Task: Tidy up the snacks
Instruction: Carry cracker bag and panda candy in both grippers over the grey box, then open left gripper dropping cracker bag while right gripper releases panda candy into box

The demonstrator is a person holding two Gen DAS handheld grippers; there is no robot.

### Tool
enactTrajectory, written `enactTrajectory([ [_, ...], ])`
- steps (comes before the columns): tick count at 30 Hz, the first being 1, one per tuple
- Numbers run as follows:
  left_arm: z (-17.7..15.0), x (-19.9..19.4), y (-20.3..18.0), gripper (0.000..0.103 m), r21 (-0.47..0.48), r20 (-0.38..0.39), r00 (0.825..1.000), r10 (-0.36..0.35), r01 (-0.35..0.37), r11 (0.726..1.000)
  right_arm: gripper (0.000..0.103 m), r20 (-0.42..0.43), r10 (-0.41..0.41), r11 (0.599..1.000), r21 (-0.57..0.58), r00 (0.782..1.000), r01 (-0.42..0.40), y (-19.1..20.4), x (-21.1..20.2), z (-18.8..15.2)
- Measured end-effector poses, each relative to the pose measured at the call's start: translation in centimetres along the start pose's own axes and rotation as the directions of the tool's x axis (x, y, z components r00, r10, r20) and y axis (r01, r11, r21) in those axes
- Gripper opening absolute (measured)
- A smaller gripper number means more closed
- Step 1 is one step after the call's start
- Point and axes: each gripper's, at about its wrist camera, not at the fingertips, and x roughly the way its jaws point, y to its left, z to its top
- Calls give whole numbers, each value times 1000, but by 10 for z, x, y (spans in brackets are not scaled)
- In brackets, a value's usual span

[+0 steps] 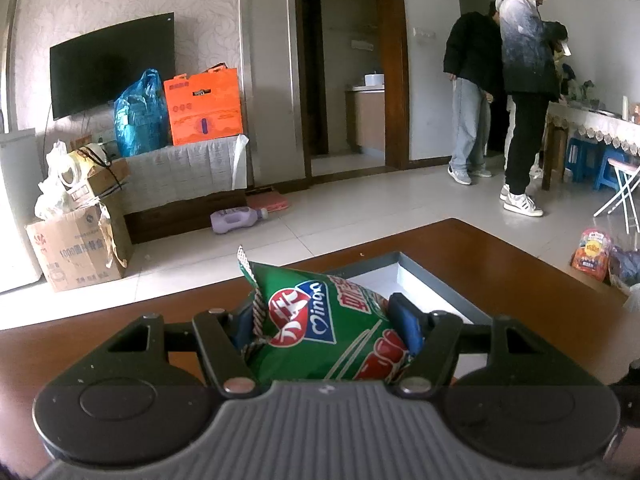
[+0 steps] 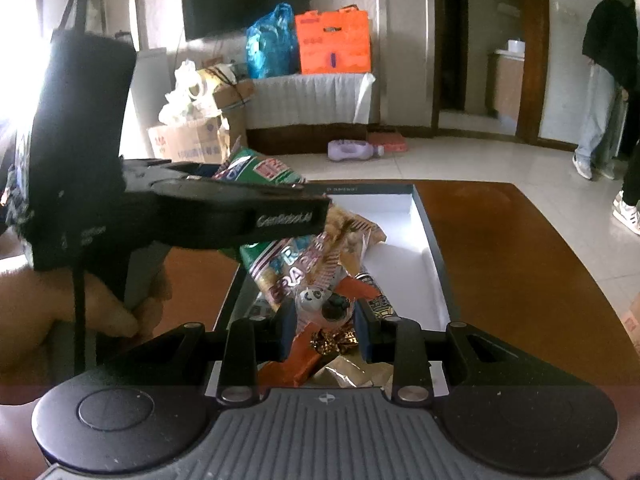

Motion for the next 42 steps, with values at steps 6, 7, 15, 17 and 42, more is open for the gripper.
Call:
enactTrajectory([
  [6, 2, 16, 2, 67, -5, 1, 1000, -23, 23, 1000, 32, -3, -8, 1000, 0, 1000, 8, -3, 1, -1],
  [7, 2, 18, 1, 67, -5, 2, 1000, -25, 25, 1000, 32, -4, -8, 1000, 5, 1000, 8, -4, 2, -2],
  [15, 0, 20, -2, 67, -2, -3, 999, -44, 44, 999, 32, -13, -12, 1000, 15, 1000, 12, -3, 3, -1],
  [17, -1, 20, 0, 67, -6, -6, 999, -51, 51, 999, 32, -14, -11, 1000, 15, 1000, 11, -3, 4, 0],
  [42, -10, 7, -9, 91, -32, -38, 999, -11, 10, 999, 43, -14, -20, 999, 28, 1000, 21, -2, 13, 1],
])
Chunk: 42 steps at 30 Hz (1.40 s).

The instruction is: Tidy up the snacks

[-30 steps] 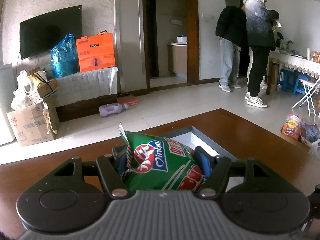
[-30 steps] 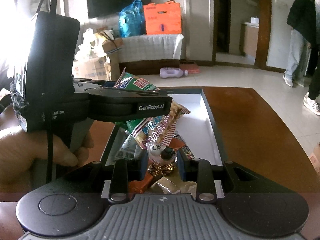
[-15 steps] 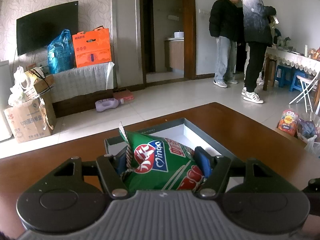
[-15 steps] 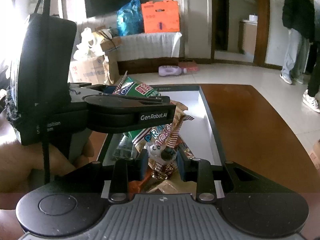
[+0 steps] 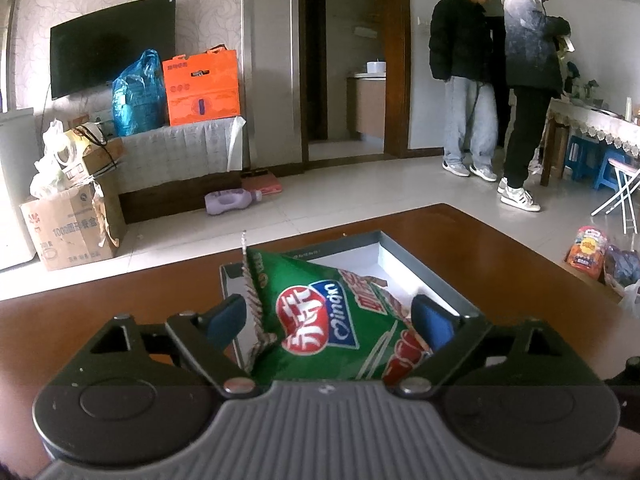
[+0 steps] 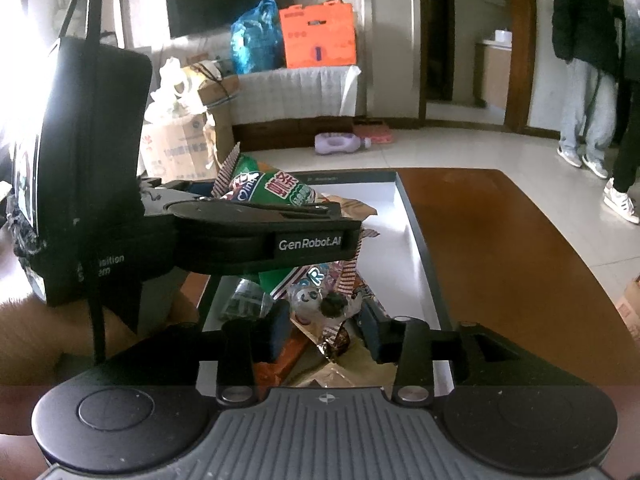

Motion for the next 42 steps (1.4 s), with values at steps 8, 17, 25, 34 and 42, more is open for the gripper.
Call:
enactTrajectory([
  [8, 3, -15, 5, 91, -1, 15, 1000, -3, 3, 1000, 71, 52, -37, 999, -31, 998, 39, 3, -17, -1],
  [17, 0, -43, -3, 91, 89, 51, 999, 8, -13, 996, 72, 88, -4, 993, -115, 996, 14, 9, -41, -18],
  [25, -2, -88, -7, 92, 88, 60, 998, 15, -20, 996, 78, 103, -16, 997, -70, 995, 24, 13, -78, -36],
  [34, -30, -164, 5, 102, 82, 75, 997, 15, -21, 996, 85, 54, -50, 998, 30, 997, 48, 42, -110, -71],
  [42, -78, -209, 29, 102, 46, 13, 999, 34, -34, 998, 85, 21, -71, 997, -14, 997, 71, 83, -124, -103],
])
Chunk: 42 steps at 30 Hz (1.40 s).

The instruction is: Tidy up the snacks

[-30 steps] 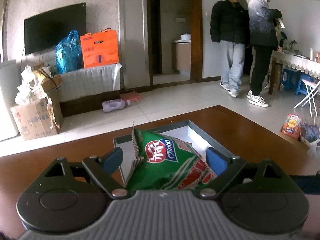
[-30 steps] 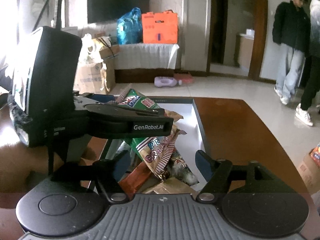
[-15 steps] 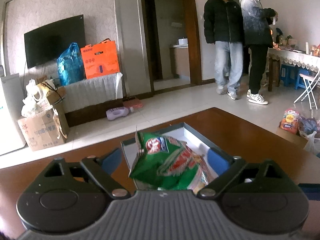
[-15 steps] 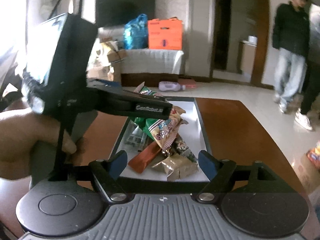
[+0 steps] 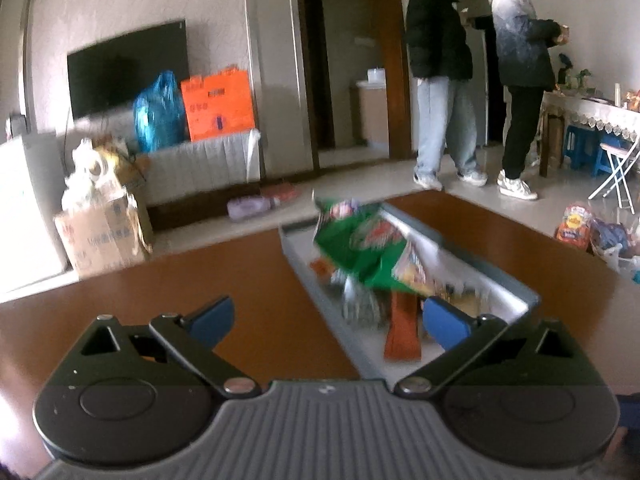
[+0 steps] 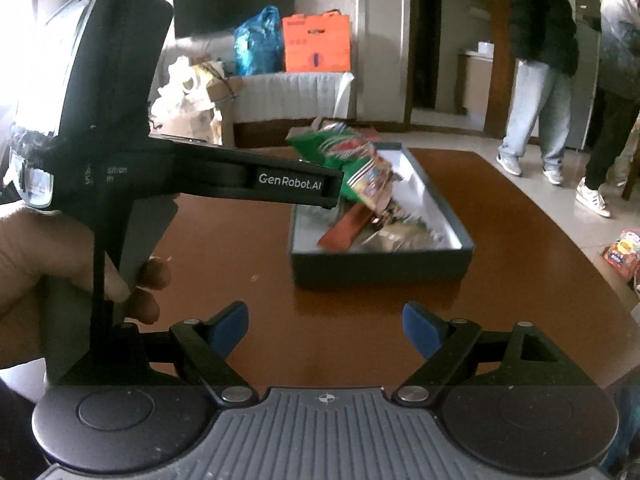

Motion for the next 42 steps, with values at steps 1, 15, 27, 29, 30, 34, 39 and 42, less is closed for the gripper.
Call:
enactTrajectory([
  [1, -6, -4, 3, 102, -13, -7, 1000, 6, -6, 1000, 85, -4, -1, 1000, -7, 1000, 1, 2, 0, -2],
  [15, -9, -7, 33, 102, -149, -58, 998, 15, -24, 989, 90, 1, -11, 1000, 1, 1000, 11, 0, 4, -7],
  [27, 4, 6, 9, 102, -83, 83, 997, -6, 13, 996, 91, -8, 8, 1000, 21, 1000, -8, -7, 12, -2],
  [29, 5, 5, 7, 102, -83, 105, 994, -15, 24, 996, 91, -7, 12, 1000, 22, 1000, -11, -8, 12, -2],
  [30, 6, 6, 7, 102, -76, 100, 995, -22, 29, 997, 91, -6, 14, 1000, 23, 1000, -14, -8, 12, -1],
  [34, 11, 11, 7, 102, -32, 49, 998, -28, 29, 999, 93, -5, 20, 1000, 19, 1000, -20, -7, 12, -1],
  [39, 9, 19, 10, 102, -40, 16, 999, -30, 31, 999, 93, -2, 24, 1000, 18, 1000, -24, -6, 12, 0],
  [42, 7, 22, 12, 102, -55, 6, 1000, -26, 26, 998, 93, -1, 25, 999, 23, 1000, -25, -7, 11, 0],
])
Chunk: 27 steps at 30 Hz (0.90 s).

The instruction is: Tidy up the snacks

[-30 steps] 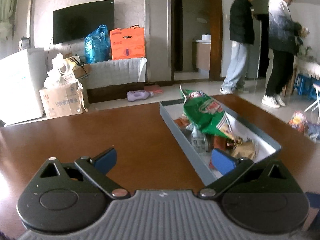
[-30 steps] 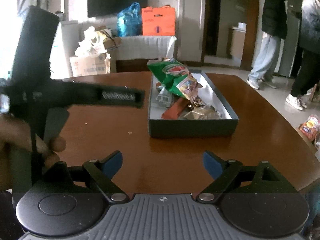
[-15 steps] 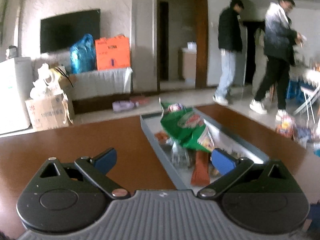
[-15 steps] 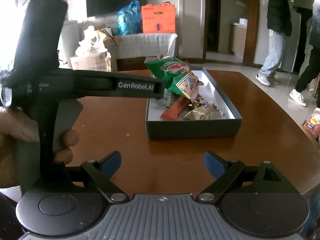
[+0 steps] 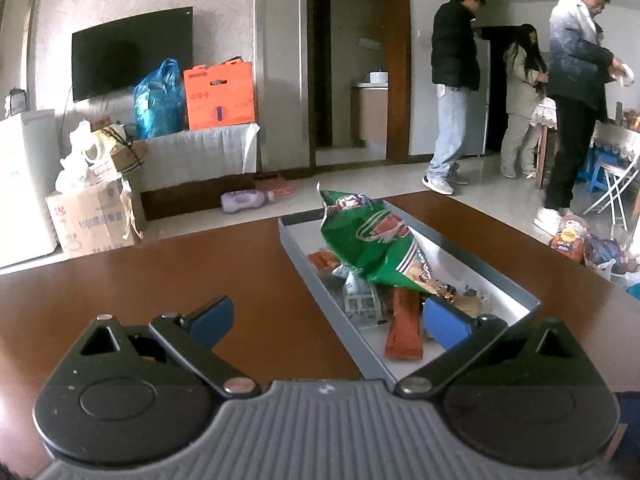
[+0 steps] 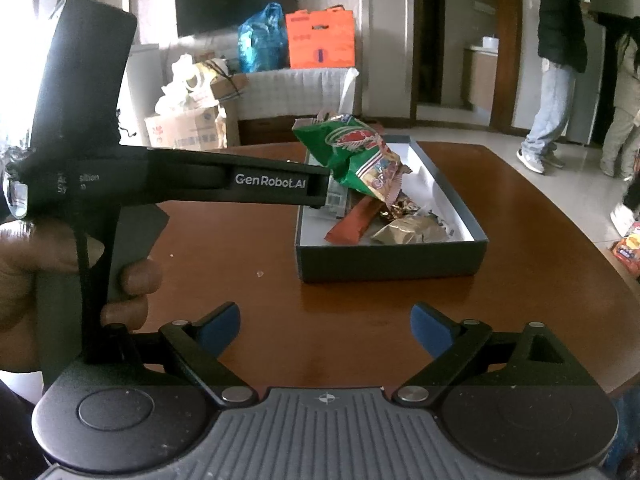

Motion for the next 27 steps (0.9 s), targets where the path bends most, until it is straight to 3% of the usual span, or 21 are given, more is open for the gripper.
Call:
enactTrajectory([
  [27, -3, -3, -4, 102, 38, 31, 999, -10, 8, 999, 94, -2, -2, 1000, 5, 1000, 2, -2, 1, 0],
])
